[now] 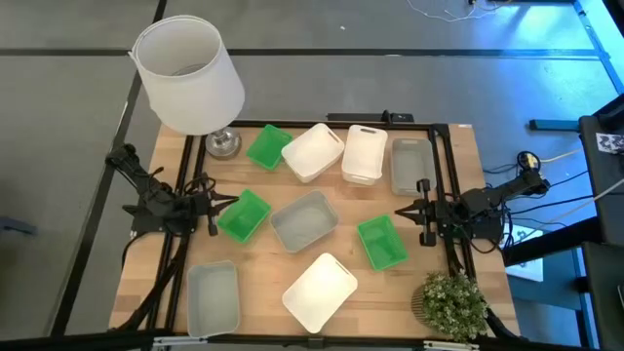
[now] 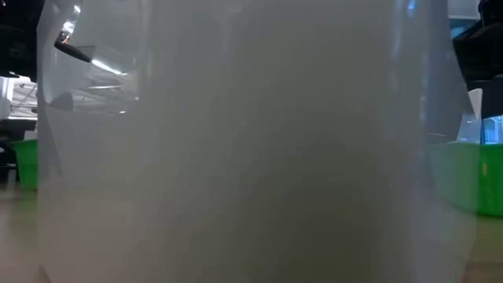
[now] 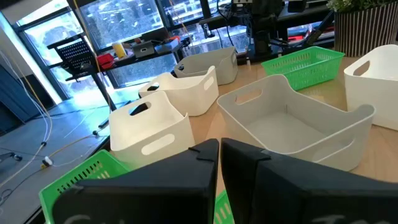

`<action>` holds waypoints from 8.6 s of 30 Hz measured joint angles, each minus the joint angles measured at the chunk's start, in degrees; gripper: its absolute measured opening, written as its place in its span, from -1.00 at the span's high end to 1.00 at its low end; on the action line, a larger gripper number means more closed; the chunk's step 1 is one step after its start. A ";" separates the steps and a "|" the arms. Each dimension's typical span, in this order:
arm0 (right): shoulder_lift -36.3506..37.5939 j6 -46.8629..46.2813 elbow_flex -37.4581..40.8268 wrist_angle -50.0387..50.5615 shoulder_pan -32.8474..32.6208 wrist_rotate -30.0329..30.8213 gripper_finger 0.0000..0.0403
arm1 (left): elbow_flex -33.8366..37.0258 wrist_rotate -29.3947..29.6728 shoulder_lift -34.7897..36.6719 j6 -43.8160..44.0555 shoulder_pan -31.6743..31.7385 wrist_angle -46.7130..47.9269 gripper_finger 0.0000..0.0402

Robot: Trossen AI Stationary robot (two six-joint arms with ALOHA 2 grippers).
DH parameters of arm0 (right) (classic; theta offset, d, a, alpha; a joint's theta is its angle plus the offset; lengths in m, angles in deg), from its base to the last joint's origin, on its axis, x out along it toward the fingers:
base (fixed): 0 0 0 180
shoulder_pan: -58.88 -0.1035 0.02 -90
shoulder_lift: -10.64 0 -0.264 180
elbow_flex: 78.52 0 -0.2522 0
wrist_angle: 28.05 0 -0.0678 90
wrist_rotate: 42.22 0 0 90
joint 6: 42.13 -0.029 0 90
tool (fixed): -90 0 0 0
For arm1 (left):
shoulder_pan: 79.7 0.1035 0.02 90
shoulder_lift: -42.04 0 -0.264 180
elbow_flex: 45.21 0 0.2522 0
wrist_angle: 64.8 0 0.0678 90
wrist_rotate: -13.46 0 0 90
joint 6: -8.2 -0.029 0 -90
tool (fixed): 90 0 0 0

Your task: Stack baskets by color

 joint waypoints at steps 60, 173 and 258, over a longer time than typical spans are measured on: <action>0.02 15.12 0.00 -0.70 0.67 2.12 0.96 | -0.02 0.00 0.00 0.00 0.00 -0.02 0.94; -74.71 -26.71 -76.85 64.64 28.39 -18.40 0.39 | -43.49 -1.85 -37.62 -0.49 -25.24 -21.09 0.94; -109.22 -4.72 -76.81 57.52 46.03 -20.87 0.58 | -65.77 -29.62 -56.92 38.82 35.63 39.39 0.94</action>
